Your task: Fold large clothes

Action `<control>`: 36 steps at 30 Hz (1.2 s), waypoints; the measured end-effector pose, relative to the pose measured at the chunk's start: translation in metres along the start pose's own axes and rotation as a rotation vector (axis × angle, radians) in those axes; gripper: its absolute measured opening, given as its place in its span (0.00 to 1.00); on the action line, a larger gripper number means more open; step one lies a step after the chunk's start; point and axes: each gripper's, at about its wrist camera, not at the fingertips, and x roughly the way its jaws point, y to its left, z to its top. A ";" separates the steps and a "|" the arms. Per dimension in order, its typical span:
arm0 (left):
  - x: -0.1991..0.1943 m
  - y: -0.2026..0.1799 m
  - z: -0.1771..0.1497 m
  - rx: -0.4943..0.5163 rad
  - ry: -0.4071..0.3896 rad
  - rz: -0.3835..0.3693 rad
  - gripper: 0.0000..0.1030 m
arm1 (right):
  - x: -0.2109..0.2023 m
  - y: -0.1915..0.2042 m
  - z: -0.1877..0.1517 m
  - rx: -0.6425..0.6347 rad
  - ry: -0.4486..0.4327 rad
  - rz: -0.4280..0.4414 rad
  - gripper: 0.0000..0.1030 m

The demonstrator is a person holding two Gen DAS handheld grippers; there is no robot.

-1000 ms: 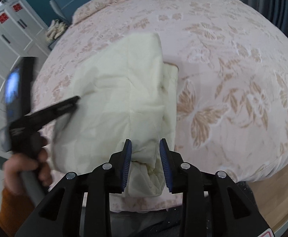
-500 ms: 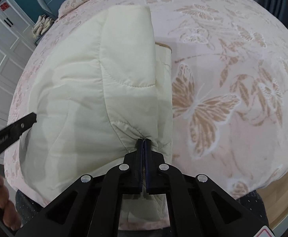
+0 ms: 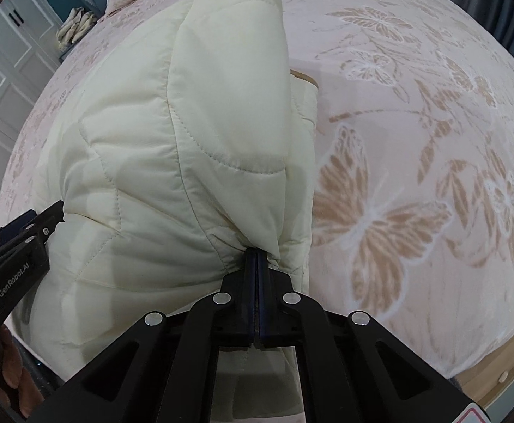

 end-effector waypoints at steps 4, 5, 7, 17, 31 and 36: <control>0.002 0.002 0.003 -0.009 -0.003 0.001 0.51 | 0.001 0.001 0.005 -0.002 -0.009 -0.008 0.00; 0.001 0.004 0.003 -0.021 0.002 -0.011 0.51 | -0.005 -0.002 0.007 0.021 -0.017 0.006 0.00; -0.006 0.021 0.007 -0.080 0.017 -0.060 0.60 | -0.028 -0.009 0.005 0.074 -0.049 0.032 0.01; 0.012 0.127 -0.025 -0.426 0.175 -0.388 0.93 | -0.047 -0.032 -0.020 0.178 -0.049 0.209 0.73; 0.072 0.100 -0.035 -0.546 0.278 -0.803 0.96 | 0.012 -0.049 -0.026 0.388 0.012 0.481 0.84; 0.026 0.086 -0.016 -0.377 0.176 -0.679 0.75 | -0.008 -0.032 -0.016 0.326 -0.018 0.428 0.49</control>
